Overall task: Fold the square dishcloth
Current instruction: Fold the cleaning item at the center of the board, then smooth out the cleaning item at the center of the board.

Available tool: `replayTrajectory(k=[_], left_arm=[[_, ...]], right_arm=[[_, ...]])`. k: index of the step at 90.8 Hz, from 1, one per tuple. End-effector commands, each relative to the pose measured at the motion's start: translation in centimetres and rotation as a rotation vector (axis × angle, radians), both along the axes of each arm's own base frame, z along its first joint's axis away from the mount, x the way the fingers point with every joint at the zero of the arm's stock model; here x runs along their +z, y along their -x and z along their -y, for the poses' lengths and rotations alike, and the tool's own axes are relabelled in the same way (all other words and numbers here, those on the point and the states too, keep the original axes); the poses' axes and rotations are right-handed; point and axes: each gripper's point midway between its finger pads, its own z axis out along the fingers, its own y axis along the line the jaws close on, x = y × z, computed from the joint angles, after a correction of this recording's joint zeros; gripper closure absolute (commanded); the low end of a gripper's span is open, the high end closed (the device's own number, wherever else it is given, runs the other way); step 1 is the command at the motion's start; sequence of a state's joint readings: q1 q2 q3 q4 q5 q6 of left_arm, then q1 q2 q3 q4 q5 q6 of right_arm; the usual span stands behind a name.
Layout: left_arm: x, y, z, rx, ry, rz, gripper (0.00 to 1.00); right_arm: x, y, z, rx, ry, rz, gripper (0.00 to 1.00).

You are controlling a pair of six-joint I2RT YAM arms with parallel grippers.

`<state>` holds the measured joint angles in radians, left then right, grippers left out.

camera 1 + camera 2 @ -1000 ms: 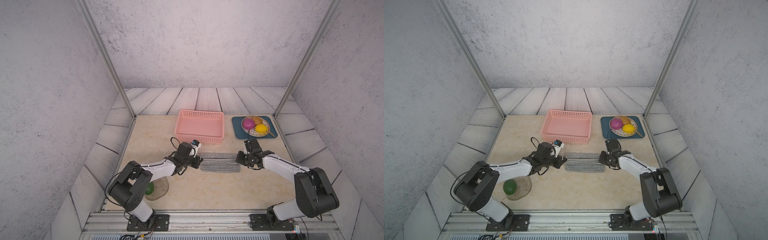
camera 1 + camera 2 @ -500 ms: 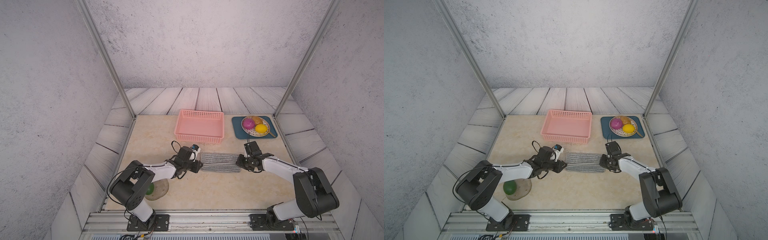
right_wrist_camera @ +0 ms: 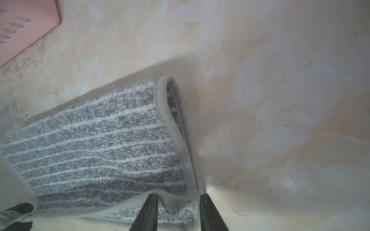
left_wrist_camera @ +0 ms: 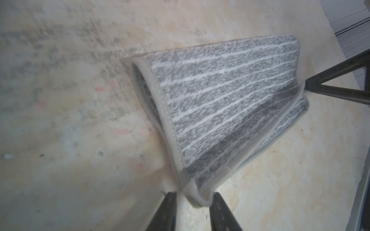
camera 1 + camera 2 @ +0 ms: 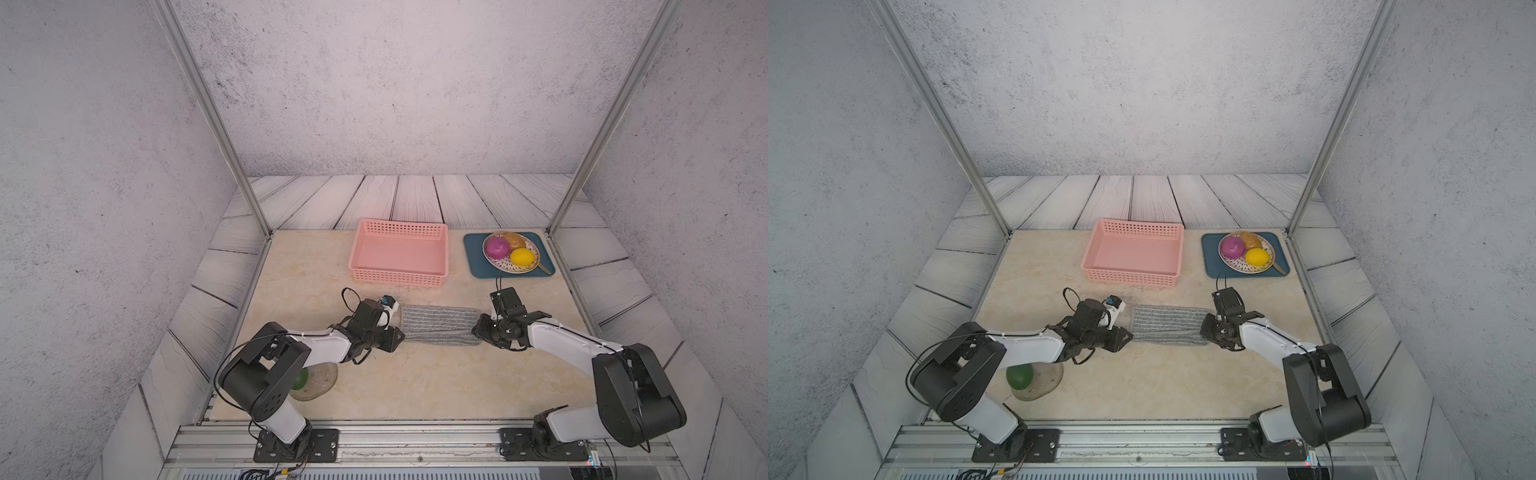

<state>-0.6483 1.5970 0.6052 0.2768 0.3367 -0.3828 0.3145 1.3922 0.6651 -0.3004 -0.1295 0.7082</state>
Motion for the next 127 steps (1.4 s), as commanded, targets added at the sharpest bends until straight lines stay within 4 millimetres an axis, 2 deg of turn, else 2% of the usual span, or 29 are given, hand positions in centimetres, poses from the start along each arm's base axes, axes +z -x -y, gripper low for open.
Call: replayTrajectory(k=[1, 14, 21, 31, 41, 53, 70, 82, 83, 88, 105, 127], left_arm=[[0.3, 0.4, -0.2, 0.010, 0.009, 0.006, 0.65], [-0.1, 1.0, -0.4, 0.014, 0.006, -0.010, 0.64], [-0.3, 1.5, -0.7, 0.017, 0.005, -0.018, 0.60], [0.2, 2.0, -0.9, 0.023, 0.009, -0.015, 0.58], [1.5, 2.1, -1.5, 0.058, 0.014, 0.010, 0.57], [4.0, 1.9, -2.8, 0.108, 0.002, 0.069, 0.56], [7.9, 1.4, -3.0, 0.115, 0.015, 0.146, 0.54], [9.3, 0.9, -1.5, 0.077, 0.060, 0.154, 0.54], [8.8, 0.9, -1.4, 0.073, 0.056, 0.143, 0.54], [9.2, 0.6, -0.4, 0.052, 0.080, 0.139, 0.55], [8.1, 0.2, 3.0, -0.033, 0.112, 0.073, 0.56], [5.3, -1.3, 5.0, -0.061, 0.085, 0.013, 0.57]], right_arm=[[-0.2, 1.4, 0.6, -0.013, 0.022, -0.030, 0.65], [-0.3, 2.1, 1.2, -0.026, 0.046, -0.037, 0.65], [-0.2, 2.4, 1.6, -0.037, 0.058, -0.034, 0.65], [0.3, 2.6, 2.2, -0.057, 0.078, -0.025, 0.66], [1.3, 2.8, 3.2, -0.080, 0.119, -0.011, 0.68], [3.1, 3.0, 3.8, -0.083, 0.148, 0.030, 0.71], [6.4, 2.6, 2.2, -0.038, 0.097, 0.130, 0.71], [7.6, 2.0, 0.4, 0.008, 0.074, 0.172, 0.71], [7.6, 1.9, 0.3, 0.011, 0.073, 0.174, 0.71], [7.7, 1.6, -0.5, 0.028, 0.067, 0.178, 0.72], [6.2, 0.8, -3.1, 0.083, 0.045, 0.149, 0.73], [2.6, 0.1, -3.2, 0.071, 0.088, 0.081, 0.73]])
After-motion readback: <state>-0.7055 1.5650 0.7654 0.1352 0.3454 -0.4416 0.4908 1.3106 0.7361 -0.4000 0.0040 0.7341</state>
